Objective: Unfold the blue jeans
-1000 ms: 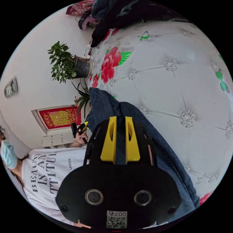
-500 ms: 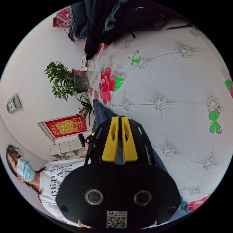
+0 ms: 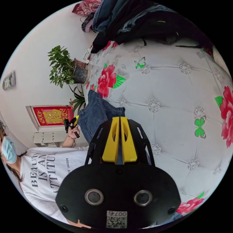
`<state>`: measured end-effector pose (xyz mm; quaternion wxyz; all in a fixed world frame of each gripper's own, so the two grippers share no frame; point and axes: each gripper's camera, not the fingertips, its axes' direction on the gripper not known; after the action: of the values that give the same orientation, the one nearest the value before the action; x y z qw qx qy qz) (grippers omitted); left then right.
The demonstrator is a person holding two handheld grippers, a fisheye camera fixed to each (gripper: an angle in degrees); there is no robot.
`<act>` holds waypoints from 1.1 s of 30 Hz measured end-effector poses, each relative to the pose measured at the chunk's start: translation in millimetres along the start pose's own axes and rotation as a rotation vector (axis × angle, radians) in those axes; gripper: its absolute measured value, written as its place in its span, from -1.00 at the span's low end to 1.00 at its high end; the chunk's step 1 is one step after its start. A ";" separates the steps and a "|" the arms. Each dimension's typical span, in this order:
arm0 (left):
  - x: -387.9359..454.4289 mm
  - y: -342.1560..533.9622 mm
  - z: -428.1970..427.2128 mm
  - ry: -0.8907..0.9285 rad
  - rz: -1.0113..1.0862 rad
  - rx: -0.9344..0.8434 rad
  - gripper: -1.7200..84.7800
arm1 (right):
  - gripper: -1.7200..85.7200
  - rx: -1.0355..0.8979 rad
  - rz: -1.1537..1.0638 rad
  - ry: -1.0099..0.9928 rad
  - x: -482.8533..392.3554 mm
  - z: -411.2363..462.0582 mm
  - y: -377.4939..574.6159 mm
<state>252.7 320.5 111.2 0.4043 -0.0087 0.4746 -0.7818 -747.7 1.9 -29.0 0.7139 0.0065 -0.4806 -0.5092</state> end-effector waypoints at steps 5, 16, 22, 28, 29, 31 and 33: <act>93.1 -18.1 -3.8 -0.115 0.515 0.007 -0.95 | -0.96 0.132 0.039 0.112 4.2 -18.6 14.8; 69.3 -21.8 74.5 -0.249 0.266 -0.178 -0.89 | -0.88 0.391 0.144 0.115 31.0 -20.6 107.7; 100.9 -37.2 97.4 -0.266 0.203 -0.197 -0.82 | -0.84 0.488 0.149 0.208 21.3 -28.1 210.3; 204.4 -33.9 80.2 -0.481 0.394 -0.071 -0.82 | -0.83 0.635 0.511 0.399 43.6 -40.9 407.6; 217.0 -36.1 84.3 -0.488 0.427 -0.078 -0.82 | -0.82 0.668 0.575 0.422 46.6 -43.5 432.6; 266.4 -52.2 121.1 -0.429 0.554 -0.149 -0.80 | -0.82 0.819 0.880 0.525 57.8 -53.1 535.3; 305.8 -64.6 167.1 -0.340 0.665 -0.213 -0.78 | -0.81 0.941 1.060 0.566 62.4 -59.3 606.0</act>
<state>73.0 16.2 138.3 0.7053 -0.0260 0.4563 -0.5419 -268.5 219.4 283.7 0.8808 0.2086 -0.3844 0.1814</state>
